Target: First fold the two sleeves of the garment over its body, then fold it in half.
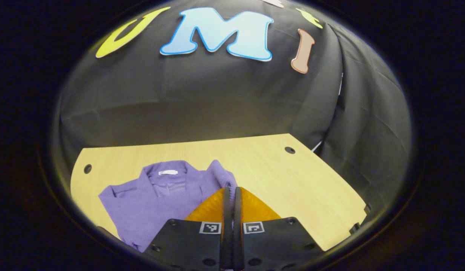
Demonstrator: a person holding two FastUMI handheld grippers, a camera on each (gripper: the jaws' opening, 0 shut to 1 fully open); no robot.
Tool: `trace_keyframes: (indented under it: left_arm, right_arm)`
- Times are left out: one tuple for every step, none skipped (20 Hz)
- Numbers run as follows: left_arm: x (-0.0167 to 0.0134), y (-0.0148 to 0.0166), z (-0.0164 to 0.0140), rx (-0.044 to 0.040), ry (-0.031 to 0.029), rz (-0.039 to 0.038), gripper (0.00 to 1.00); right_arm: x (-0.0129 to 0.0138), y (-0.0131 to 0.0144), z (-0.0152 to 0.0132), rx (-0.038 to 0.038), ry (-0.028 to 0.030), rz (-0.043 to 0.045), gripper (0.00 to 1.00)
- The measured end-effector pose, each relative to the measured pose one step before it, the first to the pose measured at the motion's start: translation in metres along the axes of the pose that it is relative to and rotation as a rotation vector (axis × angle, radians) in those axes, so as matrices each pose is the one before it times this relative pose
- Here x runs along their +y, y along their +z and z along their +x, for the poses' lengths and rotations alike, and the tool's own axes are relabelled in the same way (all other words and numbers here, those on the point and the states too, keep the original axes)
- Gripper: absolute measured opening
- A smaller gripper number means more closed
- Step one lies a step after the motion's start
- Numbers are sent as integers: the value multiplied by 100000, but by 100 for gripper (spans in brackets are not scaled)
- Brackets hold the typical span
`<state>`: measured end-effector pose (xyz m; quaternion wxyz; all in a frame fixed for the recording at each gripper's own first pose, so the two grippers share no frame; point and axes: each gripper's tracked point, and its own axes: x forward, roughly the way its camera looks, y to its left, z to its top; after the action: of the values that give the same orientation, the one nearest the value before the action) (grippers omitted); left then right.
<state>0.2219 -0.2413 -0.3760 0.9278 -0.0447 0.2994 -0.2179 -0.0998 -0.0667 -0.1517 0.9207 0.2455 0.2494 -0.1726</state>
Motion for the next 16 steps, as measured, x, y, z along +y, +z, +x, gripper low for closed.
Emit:
trace_keyframes:
  left_arm:
    - [-182, -511, 602, 1218, 649, 811, 7]
    - [55, -571, 569, 1679, 1603, 1077, 7]
    - [175, -597, 596, 1479, 1820, 941, 7]
    - [124, -778, 820, 2044, 1726, 669, 7]
    - [-3, -827, 473, 2752, 754, 632, 7]
    - [-380, -842, 460, 2955, -1278, 126, 8]
    - [-144, -560, 54, 1795, 132, -2, 10]
    - [-60, 79, 236, -88, 178, 283, 33]
    - [120, 166, -263, -811, 230, 311, 55]
    - [-177, 167, -407, -526, -986, 228, 78]
    - [-105, 129, -556, -43, -748, 203, 100]
    - [353, 181, -543, -459, 78, 661, 98]
    - [377, 144, -791, -628, 316, 484, 97]
    - [413, 119, -793, -985, 168, 109, 97]
    - [544, 17, -1102, -655, -125, -236, 97]
    - [604, -54, -1298, -1042, -45, -142, 97]
  right_arm:
    - [-587, -93, -169, 547, -1001, 95, 71]
    - [-491, -113, -116, 641, -836, -16, 71]
    - [-402, -65, 4, 358, -644, -20, 71]
    - [-346, 57, -25, -74, -674, 79, 71]
    - [-508, 21, -197, -297, -560, 232, 71]
    - [-399, 46, -145, -128, -272, 385, 71]
    - [-85, -158, -83, 249, -55, 261, 71]
    - [11, -194, 54, 525, 190, -45, 71]
    - [263, -204, 390, 654, 435, -248, 65]
    - [177, -187, 200, 656, 745, -225, 65]
    - [91, -175, -51, 548, 1108, -335, 65]
    - [463, -11, 171, 627, 1325, -689, 65]
    - [836, -167, 570, 672, 1574, -948, 71]
    - [722, -69, 478, 785, 1885, -1193, 65]
    - [422, -229, 409, 910, 2088, -1550, 65]
    - [772, -197, 564, 1251, 2240, -1932, 65]
